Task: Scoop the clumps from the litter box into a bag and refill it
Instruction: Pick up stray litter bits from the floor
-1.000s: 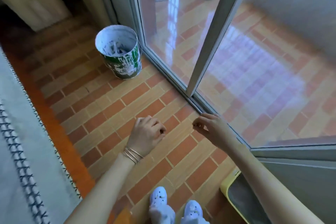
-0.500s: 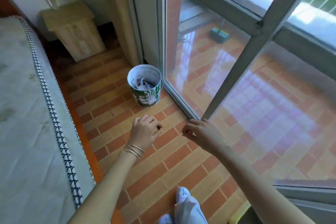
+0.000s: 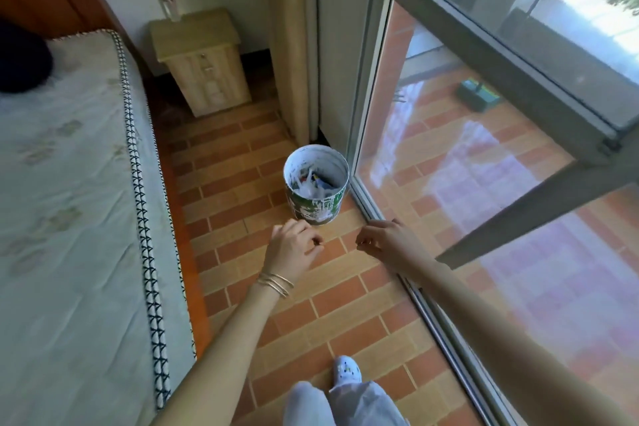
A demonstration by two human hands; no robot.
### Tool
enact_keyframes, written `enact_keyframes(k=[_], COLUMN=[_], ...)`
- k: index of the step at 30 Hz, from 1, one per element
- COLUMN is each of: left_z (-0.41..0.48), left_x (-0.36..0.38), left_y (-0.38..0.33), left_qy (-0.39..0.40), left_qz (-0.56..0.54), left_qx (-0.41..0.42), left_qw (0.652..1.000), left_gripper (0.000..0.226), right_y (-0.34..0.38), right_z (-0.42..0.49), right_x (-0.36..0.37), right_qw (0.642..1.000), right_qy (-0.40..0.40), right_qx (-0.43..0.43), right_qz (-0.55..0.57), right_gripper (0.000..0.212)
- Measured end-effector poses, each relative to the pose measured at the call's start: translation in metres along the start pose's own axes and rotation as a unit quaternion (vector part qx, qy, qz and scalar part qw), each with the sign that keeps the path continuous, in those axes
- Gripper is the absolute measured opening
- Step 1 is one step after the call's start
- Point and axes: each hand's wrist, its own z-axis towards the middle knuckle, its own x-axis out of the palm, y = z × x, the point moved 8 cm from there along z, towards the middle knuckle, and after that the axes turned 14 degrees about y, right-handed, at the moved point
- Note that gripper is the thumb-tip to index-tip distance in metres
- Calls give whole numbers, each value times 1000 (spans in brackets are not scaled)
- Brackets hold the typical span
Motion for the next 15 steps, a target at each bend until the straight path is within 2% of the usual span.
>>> enact_keyframes(k=[5,8,15], left_z=[39,71,155], left_x=[-36,-59,-90], left_y=[39,64,114], left_qy=[-12,-36,-27], left_qz=[5,4,16], left_qx=[-17,-5,36], left_qw=[1000,999,999], left_gripper=[18,18,22], right_y=[-2,-5,-17], right_z=[61,101,188], right_x=[-25,-38,-55], right_qw=[1000,1000,998], right_qy=[16,18,37], right_qx=[-6,0,45], right_qz=[-1,-2,3], right_gripper=[11,11,15])
